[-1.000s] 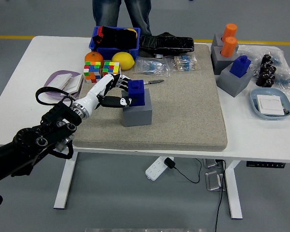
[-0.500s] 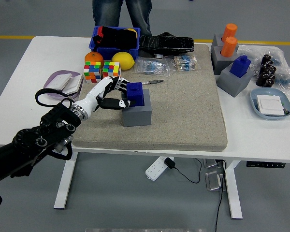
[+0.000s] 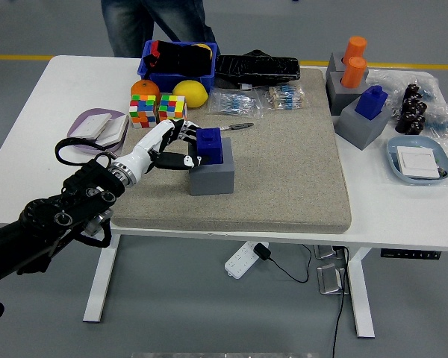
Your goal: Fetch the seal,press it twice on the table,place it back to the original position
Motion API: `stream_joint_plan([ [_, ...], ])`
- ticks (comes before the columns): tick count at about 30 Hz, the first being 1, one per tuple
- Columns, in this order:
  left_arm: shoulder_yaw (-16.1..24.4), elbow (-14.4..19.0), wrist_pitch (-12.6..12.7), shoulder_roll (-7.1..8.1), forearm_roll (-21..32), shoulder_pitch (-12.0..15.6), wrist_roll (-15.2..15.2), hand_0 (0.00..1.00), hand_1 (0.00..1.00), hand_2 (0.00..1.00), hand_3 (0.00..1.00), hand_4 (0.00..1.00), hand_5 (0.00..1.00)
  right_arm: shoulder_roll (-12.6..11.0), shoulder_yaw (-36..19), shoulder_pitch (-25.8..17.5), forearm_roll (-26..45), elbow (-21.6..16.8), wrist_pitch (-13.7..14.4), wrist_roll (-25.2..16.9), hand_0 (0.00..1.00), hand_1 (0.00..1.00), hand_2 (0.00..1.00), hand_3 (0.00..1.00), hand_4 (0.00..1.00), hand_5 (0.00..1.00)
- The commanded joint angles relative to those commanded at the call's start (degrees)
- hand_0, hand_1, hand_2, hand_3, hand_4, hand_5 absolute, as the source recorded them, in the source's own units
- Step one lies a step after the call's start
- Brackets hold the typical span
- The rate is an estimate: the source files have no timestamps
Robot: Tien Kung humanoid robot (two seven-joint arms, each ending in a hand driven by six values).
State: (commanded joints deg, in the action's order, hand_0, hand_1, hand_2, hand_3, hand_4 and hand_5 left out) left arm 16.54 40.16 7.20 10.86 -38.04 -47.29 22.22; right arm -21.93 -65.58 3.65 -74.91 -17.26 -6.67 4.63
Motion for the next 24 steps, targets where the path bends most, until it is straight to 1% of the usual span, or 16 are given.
stream_joint_plan([
  [1,0.03,-0.06,-0.04,-0.02,-0.05,0.05,-0.06,0.910,0.870,0.809,0.825,0.933,0.002,0.00,0.03,-0.02,-0.01,0.00,0.00,0.00,0.782,0.664,0.670,0.679,0.817,0.582],
  [2,0.05,-0.13,-0.08,-0.03,-0.07,0.09,-0.12,0.920,0.914,0.843,0.863,0.954,0.022,0.00,0.06,-0.03,-0.01,0.00,-0.01,0.00,0.782,0.664,0.670,0.679,0.817,0.582],
  [7,-0.02,-0.38,-0.27,-0.11,-0.16,0.15,-0.15,0.920,0.914,0.843,0.863,0.954,0.022,0.00,0.16,-0.12,0.09,0.00,-0.02,0.01,0.782,0.664,0.670,0.679,0.817,0.582],
  [8,0.05,-0.41,-0.32,-0.11,-0.15,0.16,-0.13,0.943,0.955,0.882,0.889,0.968,0.058,0.00,0.15,-0.12,0.07,0.02,-0.01,0.00,0.782,0.664,0.670,0.679,0.818,0.582],
  [13,0.39,-0.52,-0.81,-0.04,-0.09,0.21,-0.26,0.943,0.955,0.882,0.889,0.968,0.058,-0.02,0.14,-0.13,0.05,0.03,0.00,-0.02,0.782,0.664,0.670,0.679,0.818,0.582],
  [14,0.35,-0.58,-1.13,-0.01,-0.01,0.23,-0.34,0.997,0.998,0.942,0.936,0.998,0.165,-0.03,0.22,-0.14,0.05,0.03,-0.01,-0.02,0.782,0.665,0.670,0.679,0.818,0.582],
  [19,0.44,-0.85,-2.58,0.07,0.37,0.40,-0.90,0.997,0.998,0.942,0.936,0.998,0.165,0.00,0.44,-0.26,0.10,0.02,-0.03,-0.02,0.782,0.665,0.670,0.679,0.818,0.582],
  [20,0.51,-0.91,-2.83,0.06,0.47,0.46,-0.93,0.998,0.998,0.982,0.966,0.998,0.311,-0.01,0.48,-0.30,0.11,0.02,-0.03,-0.03,0.783,0.664,0.670,0.679,0.818,0.582],
  [24,0.65,-0.92,-3.18,0.04,0.63,0.56,-0.96,0.998,0.998,0.982,0.966,0.998,0.311,-0.09,0.61,-0.38,0.15,0.04,0.00,-0.05,0.783,0.664,0.670,0.679,0.818,0.582],
])
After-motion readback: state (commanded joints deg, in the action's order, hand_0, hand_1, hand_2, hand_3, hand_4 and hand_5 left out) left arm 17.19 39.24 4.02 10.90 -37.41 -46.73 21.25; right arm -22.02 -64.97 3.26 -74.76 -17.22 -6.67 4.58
